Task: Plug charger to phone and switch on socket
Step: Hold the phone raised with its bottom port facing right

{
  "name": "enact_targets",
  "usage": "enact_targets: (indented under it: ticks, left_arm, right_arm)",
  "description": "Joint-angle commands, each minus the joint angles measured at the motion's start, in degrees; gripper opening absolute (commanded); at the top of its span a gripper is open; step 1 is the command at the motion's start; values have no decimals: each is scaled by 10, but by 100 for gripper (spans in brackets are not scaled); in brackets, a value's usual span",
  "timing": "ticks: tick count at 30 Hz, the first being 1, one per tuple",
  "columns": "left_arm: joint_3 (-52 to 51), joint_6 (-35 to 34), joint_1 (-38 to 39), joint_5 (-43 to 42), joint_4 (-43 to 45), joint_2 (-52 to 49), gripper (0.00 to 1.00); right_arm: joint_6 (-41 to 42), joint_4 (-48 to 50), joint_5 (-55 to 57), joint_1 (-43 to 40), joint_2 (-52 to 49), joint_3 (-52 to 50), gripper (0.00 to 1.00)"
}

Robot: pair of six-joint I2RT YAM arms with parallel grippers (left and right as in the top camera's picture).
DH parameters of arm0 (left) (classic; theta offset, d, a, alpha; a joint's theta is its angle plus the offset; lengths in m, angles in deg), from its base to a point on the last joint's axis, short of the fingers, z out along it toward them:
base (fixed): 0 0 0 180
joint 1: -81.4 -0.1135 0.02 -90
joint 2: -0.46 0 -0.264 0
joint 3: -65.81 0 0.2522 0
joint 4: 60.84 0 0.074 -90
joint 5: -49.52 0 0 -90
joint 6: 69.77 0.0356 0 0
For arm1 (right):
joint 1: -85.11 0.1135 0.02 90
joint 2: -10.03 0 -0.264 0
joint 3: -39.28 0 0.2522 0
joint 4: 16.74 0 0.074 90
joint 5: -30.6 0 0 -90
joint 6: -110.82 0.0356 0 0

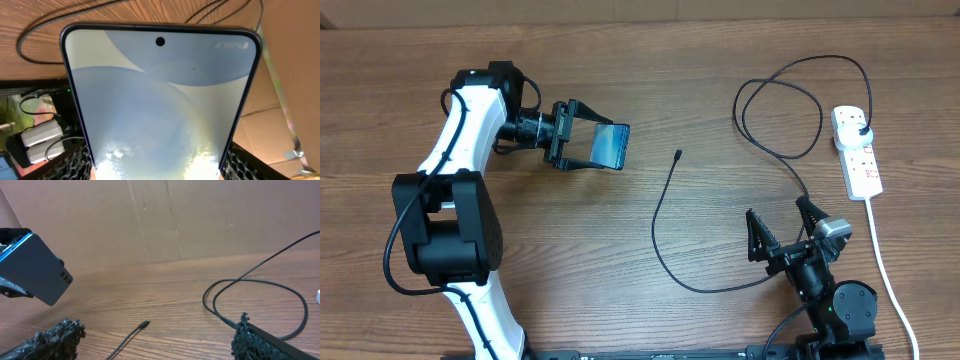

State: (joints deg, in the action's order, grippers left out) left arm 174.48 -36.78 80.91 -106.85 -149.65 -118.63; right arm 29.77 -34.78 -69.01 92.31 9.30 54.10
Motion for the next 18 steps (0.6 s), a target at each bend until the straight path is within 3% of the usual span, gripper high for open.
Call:
enact_targets:
  ticks: [1, 18]
  left_arm:
    - [16, -9, -2, -6, -2, -3, 63]
    - [16, -8, -2, -29, -2, -3, 64]
  right_arm:
    - [-1, 3, 5, -2, 6, -6, 100]
    - [-1, 3, 5, -2, 6, -6, 100]
